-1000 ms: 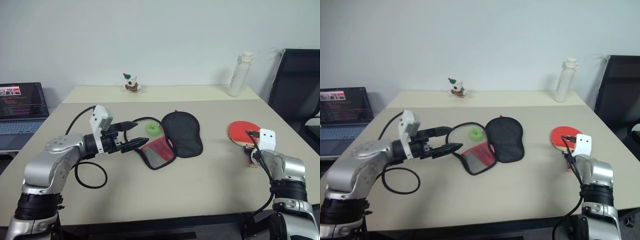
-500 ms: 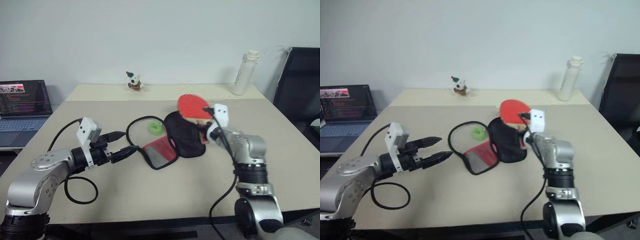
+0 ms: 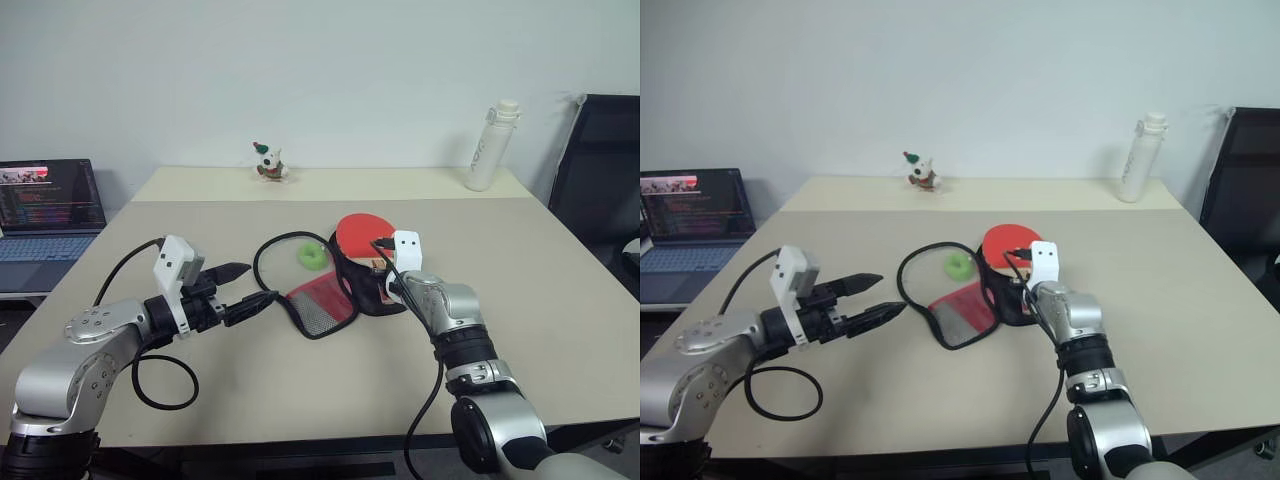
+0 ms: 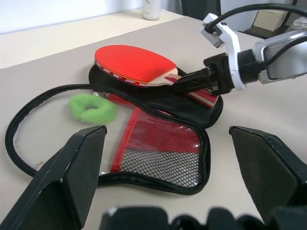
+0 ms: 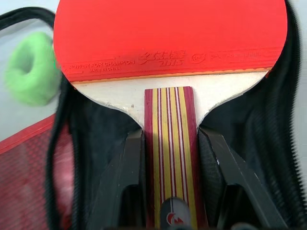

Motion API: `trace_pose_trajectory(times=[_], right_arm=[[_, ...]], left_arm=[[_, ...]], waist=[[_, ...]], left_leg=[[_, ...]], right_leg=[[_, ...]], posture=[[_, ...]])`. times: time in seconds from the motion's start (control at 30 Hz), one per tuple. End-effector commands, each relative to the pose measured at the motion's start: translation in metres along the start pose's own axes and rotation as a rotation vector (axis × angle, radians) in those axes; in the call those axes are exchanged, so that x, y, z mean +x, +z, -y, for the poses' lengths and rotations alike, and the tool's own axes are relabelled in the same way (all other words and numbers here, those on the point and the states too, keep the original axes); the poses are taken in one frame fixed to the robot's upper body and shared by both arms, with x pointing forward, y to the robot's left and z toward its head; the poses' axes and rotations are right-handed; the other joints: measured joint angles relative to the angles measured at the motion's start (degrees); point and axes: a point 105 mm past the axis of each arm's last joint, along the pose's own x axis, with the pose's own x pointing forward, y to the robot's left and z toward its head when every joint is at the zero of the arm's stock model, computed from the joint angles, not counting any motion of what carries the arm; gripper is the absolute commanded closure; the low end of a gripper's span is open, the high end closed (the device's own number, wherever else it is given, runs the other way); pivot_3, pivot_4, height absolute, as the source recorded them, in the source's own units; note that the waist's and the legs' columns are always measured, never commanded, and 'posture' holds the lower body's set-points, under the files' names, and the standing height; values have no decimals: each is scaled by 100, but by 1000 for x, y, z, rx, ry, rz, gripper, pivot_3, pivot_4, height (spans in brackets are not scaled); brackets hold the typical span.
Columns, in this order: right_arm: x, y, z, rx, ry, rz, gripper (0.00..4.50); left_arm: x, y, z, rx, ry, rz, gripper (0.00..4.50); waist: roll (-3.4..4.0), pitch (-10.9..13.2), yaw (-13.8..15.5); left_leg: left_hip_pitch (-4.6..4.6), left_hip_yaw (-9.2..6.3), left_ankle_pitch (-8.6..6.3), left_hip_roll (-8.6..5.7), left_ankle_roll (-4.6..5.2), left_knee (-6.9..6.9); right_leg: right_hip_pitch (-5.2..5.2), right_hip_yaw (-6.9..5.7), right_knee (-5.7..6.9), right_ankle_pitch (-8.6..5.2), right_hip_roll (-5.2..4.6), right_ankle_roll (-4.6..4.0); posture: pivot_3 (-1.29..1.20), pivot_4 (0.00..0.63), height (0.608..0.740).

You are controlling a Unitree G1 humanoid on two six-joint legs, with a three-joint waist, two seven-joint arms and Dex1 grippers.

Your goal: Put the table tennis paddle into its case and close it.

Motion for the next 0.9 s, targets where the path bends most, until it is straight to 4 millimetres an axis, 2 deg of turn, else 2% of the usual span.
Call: trace_pose_trajectory(times=[0.03, 0.27, 0.53, 0.6, 0.63, 0.7, 0.77, 0.83, 0.9], right_arm=[[-2, 26, -9, -31, 10, 95, 3409], [2, 21, -7, -60, -10, 70, 3409], [-1, 25, -12, -57, -14, 79, 776], [-7, 32, -15, -65, 3, 112, 75], [-10, 36, -17, -71, 15, 129, 31], [-23, 49, -33, -79, 125, 188, 31], [-52, 64, -57, -120, 356, 245, 31], [-81, 65, -69, -176, 547, 245, 31], [-104, 64, -71, -186, 676, 218, 31]], left_arm=[[-1, 11, 3, 32, -1, 37, 0], [-1, 11, 4, 29, -1, 35, 0], [-3, 7, 1, 22, 17, 24, 0], [-6, -1, -5, 16, 57, -3, 0], [-7, -4, -8, 13, 73, -15, 0], [-12, -17, -18, 11, 136, -64, 0], [-17, -37, -37, 7, 253, -137, 0], [-20, -49, -47, -25, 310, -165, 0], [-20, -59, -52, -26, 330, -199, 0]], waist=[[0, 0, -8], [0, 0, -11], [0, 0, -12], [0, 0, -12], [0, 0, -15], [1, 0, -20], [1, 0, -17], [0, 0, 1], [-2, -1, 31]], left_leg=[[0, 0, 0, 0, 0, 0], [0, 0, 0, 0, 0, -1], [0, -1, 0, 1, 0, -1], [0, -1, 0, 1, 0, -1], [0, 0, 0, 1, 0, -1], [0, -1, 0, 2, 0, -3], [1, -1, -1, 2, 1, -6], [0, -4, -6, 1, 10, -10], [-2, -5, -13, 1, 21, -9]], right_leg=[[0, 0, 0, 0, 0, 0], [0, 0, -2, 0, 0, 0], [1, 0, -2, 0, 0, 0], [1, -1, -2, 0, 0, 0], [1, 0, -2, 0, 0, 0], [0, 0, -2, 0, 0, 0], [0, -1, -3, 0, 0, 0], [1, -3, -7, 0, 0, 0], [2, -6, -13, 0, -1, 0]], posture=[[0, 150, 740], [0, 150, 740], [0, 150, 740], [0, 150, 740], [0, 150, 740], [0, 150, 740], [0, 150, 740], [0, 150, 740], [0, 150, 740]])
